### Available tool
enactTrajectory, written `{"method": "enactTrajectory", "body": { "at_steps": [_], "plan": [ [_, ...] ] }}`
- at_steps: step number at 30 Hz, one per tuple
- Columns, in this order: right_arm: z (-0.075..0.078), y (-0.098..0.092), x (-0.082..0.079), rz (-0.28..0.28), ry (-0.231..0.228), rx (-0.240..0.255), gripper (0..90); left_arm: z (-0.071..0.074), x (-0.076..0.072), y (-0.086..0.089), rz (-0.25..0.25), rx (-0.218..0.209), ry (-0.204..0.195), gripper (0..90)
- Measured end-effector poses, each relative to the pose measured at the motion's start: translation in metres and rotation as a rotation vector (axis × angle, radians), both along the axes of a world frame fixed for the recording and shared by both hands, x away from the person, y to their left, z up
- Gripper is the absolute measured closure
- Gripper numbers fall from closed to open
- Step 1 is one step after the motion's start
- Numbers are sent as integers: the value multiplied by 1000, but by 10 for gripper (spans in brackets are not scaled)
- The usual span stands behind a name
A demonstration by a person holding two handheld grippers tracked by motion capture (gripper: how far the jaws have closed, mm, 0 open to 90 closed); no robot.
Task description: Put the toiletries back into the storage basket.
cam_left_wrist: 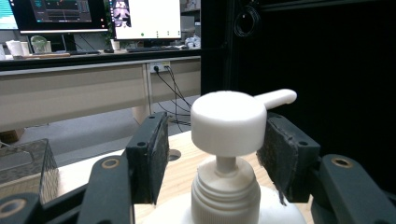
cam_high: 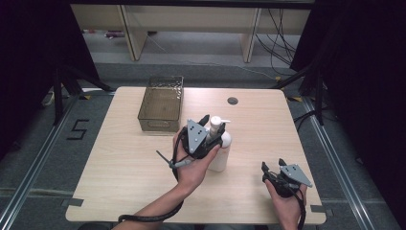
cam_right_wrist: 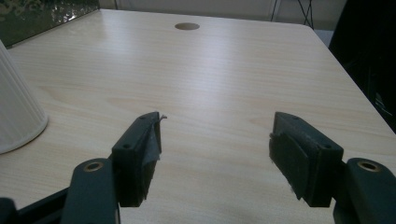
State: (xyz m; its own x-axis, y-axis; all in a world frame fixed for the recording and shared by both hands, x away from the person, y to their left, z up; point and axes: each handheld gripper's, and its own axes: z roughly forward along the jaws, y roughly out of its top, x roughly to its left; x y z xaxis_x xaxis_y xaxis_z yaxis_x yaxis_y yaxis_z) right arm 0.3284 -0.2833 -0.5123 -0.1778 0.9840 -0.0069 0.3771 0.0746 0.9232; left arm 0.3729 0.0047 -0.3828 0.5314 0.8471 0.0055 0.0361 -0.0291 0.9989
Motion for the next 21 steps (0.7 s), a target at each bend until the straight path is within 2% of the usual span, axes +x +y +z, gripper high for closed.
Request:
{"method": "enactTrajectory", "body": {
  "at_steps": [2,3,4,10,13,21],
  "plan": [
    [0,-1,1,3,-9,-11,345,0,1,-1,3,7,4,436],
    [0,2,-1,-10,16,30,345,0,1,-2,4,6,9,438],
    [0,3,-1,-12,21,36,345,0,1,-2,7,10,11,440],
    [0,3,-1,-14,14,31,345,-2,2,-5,13,23,21,457],
    [0,2,-1,-9,25,34,345,-2,2,-7,11,27,18,484],
    [0,3,-1,-11,19,35,344,-2,3,-8,14,33,16,567]
  ]
}}
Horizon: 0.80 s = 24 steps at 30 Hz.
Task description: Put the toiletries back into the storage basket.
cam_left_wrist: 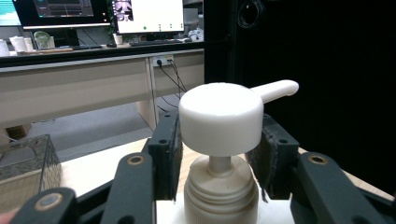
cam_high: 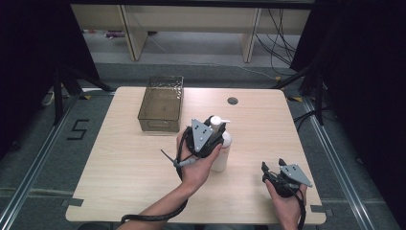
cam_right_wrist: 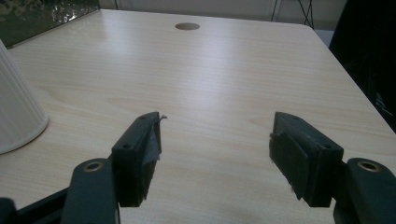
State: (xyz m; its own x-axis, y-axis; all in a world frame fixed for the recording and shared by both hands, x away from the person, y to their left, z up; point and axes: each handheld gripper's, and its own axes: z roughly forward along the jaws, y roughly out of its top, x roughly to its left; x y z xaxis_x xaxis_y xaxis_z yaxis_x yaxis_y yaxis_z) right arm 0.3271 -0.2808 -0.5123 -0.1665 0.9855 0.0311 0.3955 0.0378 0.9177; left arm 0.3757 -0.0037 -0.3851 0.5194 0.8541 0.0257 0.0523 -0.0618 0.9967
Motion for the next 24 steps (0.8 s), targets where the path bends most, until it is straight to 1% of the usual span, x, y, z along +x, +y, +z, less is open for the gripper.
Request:
{"method": "enactTrajectory", "body": {
  "at_steps": [2,3,4,5,6,8,9,10,11,12,13,16,17,18,19,20,21,22,24],
  "plan": [
    [0,0,0,0,1,0,345,1,0,-1,4,4,1,579],
    [0,-3,1,12,-19,-35,344,1,-1,-1,6,6,2,582],
    [0,-3,2,13,-27,-43,344,1,-1,-1,5,3,4,584],
    [0,-2,1,9,-19,-28,344,1,0,-1,3,7,3,585],
    [0,0,0,0,2,1,344,2,0,-1,2,14,3,586],
    [0,0,0,2,5,-1,344,3,0,-1,-9,17,10,588],
    [0,0,0,0,0,0,344,3,0,0,-11,18,13,588],
    [0,0,0,0,1,-1,344,3,0,1,-14,18,16,589],
    [-1,0,1,5,-10,-3,344,4,1,2,-17,18,18,589],
    [0,-4,2,16,-26,-41,344,4,1,2,-20,21,21,589],
    [0,-4,2,17,-21,-44,343,5,1,3,-24,23,24,590],
    [0,-4,2,17,-32,-49,343,6,1,4,-29,24,18,590],
    [-1,-2,2,9,-24,-23,343,8,-1,5,-22,21,33,591],
    [0,0,0,0,0,-1,344,9,1,6,-34,25,12,591],
    [0,0,0,0,0,-1,343,10,1,8,-36,28,9,591],
    [0,-3,1,12,-23,-38,344,11,-1,9,-29,19,22,591],
    [0,0,0,0,-5,-5,344,13,1,11,-40,27,4,591],
    [0,0,0,-1,-1,-2,344,14,-1,11,-38,2,28,591],
    [0,0,1,2,-7,-6,344,17,0,15,-39,18,8,591]
  ]
}}
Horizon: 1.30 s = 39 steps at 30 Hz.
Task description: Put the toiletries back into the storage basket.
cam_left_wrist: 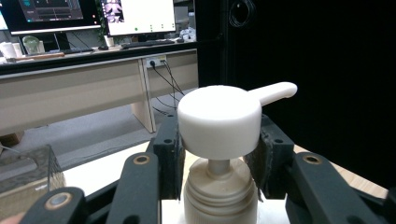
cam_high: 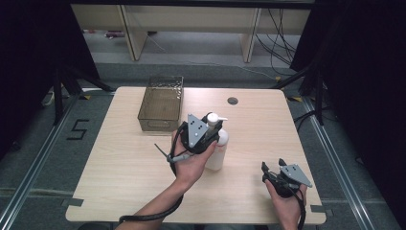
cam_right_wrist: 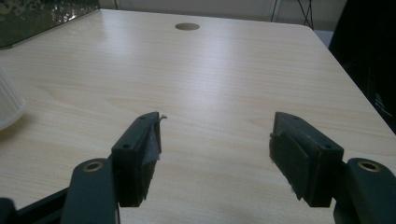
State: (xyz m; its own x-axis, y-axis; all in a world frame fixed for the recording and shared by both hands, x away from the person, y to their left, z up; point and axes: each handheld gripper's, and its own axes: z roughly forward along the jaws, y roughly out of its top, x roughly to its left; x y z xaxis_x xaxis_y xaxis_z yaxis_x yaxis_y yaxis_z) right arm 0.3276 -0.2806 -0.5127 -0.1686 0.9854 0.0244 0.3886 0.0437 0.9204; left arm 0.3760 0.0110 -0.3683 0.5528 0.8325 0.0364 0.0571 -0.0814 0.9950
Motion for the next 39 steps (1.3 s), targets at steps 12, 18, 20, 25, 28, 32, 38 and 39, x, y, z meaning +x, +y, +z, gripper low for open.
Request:
{"method": "enactTrajectory", "body": {
  "at_steps": [12,18,20,25,28,32,38,39],
  "plan": [
    [0,-1,0,1,-7,-9,343,14,5,23,36,5,-33,591],
    [0,0,0,1,-6,-16,343,18,8,35,54,2,-40,592],
    [0,-2,1,16,-15,-29,344,20,8,38,60,1,-44,591],
    [0,-1,1,13,-18,-24,343,25,10,45,72,-4,-55,592],
    [0,-2,1,16,-17,-31,343,27,11,49,84,-4,-58,592],
    [0,-2,1,16,-17,-31,343,29,13,54,92,-1,-60,591],
    [0,-2,1,16,-17,-31,343,31,15,63,110,-2,-61,592],
    [0,-2,1,16,-17,-31,343,32,16,65,111,-3,-62,592]
  ]
}}
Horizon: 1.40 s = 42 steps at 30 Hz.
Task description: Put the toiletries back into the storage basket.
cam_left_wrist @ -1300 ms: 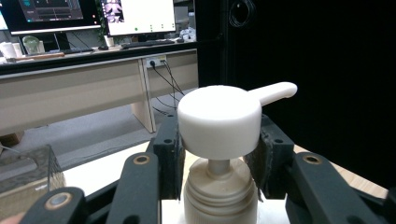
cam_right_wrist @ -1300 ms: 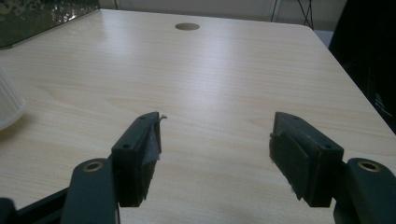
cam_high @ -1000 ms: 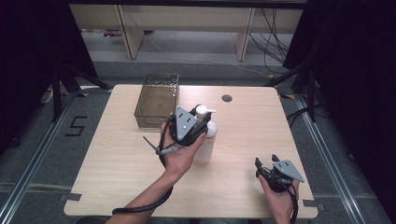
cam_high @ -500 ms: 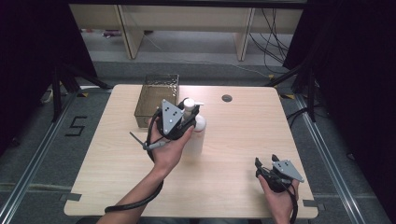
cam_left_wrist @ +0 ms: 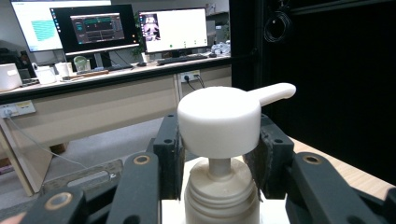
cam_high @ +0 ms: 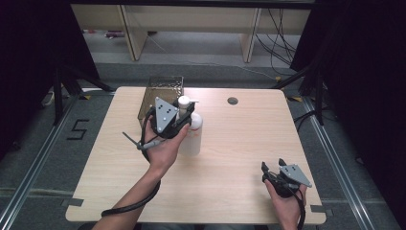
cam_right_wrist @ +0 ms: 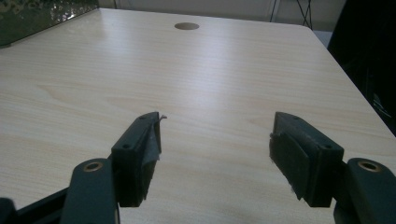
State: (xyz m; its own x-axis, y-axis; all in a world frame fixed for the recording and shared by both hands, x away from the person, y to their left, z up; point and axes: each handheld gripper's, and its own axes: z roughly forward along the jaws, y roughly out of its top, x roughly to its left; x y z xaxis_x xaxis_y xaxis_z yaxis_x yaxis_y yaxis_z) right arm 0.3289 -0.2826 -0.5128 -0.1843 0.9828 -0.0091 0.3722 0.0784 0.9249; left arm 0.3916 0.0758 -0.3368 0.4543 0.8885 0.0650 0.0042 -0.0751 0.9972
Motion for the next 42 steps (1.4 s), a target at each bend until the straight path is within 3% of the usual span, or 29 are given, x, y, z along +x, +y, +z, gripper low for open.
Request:
{"method": "enactTrajectory", "body": {
  "at_steps": [1,3,4,13,21,23,29,30,42],
  "plan": [
    [-1,0,1,15,-3,10,343,0,0,1,3,3,-1,592],
    [0,3,-1,-9,4,31,343,0,1,4,9,4,-1,592],
    [0,0,0,-1,-10,-11,343,1,2,6,11,9,-10,592],
    [0,0,0,-4,-8,-23,343,5,5,19,30,9,-9,592],
    [0,0,0,-2,-8,-28,343,8,9,30,57,-8,-9,592],
    [0,4,-1,-22,11,20,343,8,10,33,62,-10,-8,592],
    [0,4,-1,-19,8,8,343,10,14,39,78,-7,-7,592],
    [0,1,1,-6,-11,-27,343,11,14,40,82,-8,-6,592],
    [0,2,1,1,5,-8,343,15,21,52,117,-8,-13,592]
  ]
}}
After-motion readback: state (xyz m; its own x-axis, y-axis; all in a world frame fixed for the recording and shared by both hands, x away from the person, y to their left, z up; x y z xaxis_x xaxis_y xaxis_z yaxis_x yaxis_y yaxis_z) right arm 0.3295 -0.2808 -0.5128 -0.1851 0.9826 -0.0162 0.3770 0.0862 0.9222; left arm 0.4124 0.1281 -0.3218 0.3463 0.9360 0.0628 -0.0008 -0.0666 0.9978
